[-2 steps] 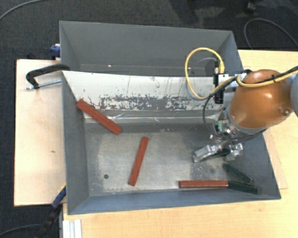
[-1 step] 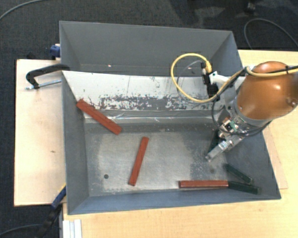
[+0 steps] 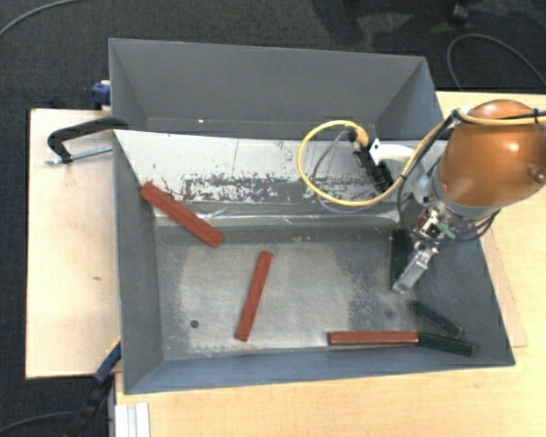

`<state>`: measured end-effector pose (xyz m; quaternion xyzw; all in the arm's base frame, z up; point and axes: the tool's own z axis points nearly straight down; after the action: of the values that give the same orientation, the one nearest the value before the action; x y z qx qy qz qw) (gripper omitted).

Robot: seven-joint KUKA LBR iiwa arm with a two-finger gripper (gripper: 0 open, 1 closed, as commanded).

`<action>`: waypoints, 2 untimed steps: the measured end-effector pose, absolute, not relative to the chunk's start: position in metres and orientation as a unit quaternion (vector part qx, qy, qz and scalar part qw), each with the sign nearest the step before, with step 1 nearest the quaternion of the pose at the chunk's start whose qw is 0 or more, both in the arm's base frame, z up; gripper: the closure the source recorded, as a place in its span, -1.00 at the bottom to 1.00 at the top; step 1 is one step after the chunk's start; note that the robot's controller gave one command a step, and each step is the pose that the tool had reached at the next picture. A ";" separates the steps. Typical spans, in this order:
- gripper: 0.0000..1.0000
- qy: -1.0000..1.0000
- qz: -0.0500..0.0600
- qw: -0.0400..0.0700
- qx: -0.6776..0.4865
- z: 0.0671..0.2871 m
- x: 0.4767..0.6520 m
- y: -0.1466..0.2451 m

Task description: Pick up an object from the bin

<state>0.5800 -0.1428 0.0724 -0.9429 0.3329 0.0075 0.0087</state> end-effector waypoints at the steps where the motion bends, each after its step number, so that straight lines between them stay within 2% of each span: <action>1: -1.00 0.154 -0.001 0.002 -0.988 0.101 0.570 -0.137; 2: -1.00 0.001 -0.003 0.000 -1.000 0.172 0.550 -0.149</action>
Offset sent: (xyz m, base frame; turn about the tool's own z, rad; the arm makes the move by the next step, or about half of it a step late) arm -0.0109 0.0039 0.0275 -0.3721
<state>0.5500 -0.1486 0.1723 -1.0000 0.0013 -0.0030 0.0003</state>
